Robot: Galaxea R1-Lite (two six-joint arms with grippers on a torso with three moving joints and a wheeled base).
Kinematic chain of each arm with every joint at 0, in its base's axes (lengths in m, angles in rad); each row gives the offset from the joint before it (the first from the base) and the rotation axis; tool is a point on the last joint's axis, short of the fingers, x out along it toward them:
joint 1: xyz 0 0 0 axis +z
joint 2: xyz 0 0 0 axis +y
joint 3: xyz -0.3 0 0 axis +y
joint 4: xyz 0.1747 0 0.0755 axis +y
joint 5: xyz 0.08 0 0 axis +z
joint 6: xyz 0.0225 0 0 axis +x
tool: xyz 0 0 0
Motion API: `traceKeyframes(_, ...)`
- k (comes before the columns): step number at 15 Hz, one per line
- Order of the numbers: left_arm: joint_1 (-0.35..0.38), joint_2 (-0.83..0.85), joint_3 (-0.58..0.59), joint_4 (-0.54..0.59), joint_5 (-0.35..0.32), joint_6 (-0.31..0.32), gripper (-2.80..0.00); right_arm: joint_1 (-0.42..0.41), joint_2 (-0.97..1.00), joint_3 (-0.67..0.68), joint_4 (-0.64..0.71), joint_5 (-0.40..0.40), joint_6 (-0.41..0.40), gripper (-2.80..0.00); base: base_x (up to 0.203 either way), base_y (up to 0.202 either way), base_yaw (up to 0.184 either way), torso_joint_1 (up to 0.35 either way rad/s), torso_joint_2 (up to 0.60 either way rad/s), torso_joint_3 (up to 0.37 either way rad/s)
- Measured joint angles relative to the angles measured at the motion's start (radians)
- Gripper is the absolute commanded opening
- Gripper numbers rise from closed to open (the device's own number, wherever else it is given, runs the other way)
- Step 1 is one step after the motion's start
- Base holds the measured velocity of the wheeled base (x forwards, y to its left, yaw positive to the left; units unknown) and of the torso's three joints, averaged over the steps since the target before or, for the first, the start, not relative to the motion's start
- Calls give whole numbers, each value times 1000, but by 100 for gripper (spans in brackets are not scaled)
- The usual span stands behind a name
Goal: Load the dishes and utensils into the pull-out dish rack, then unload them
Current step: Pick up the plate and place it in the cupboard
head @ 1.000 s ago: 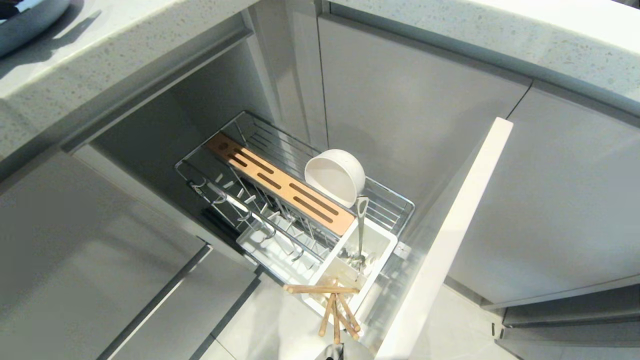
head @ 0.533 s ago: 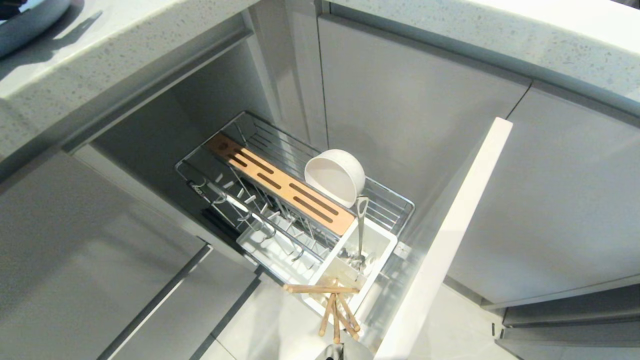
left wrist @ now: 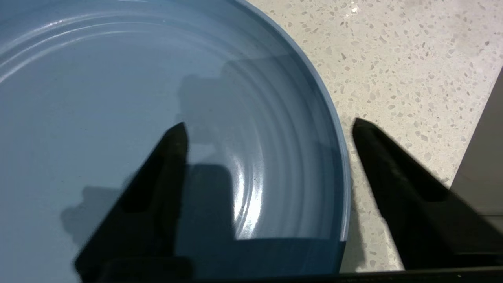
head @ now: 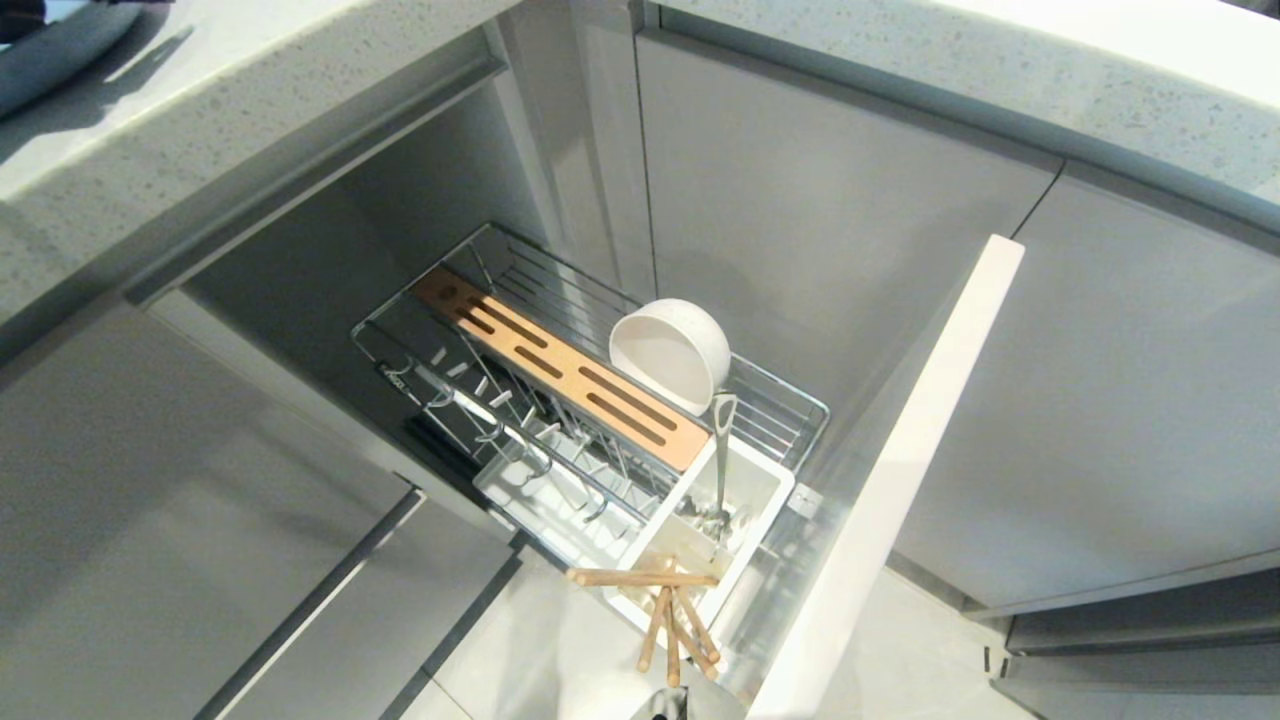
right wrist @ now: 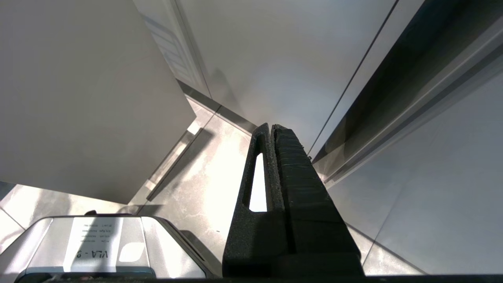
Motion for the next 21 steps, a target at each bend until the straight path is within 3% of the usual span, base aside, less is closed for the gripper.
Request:
traceKeyframes(4, -33, -1, 1, 6, 43, 1, -280, 0, 0, 0, 0, 0, 0, -280, 0, 0, 0, 0, 0, 0)
traceKeyframes(13, -72, -8, -2, 6, 51, 21, -280, 0, 0, 0, 0, 0, 0, -280, 0, 0, 0, 0, 0, 0)
traceKeyframes(21, -104, -44, -11, -21, 123, 106, -280, 0, 0, 0, 0, 0, 0, -280, 0, 0, 0, 0, 0, 0)
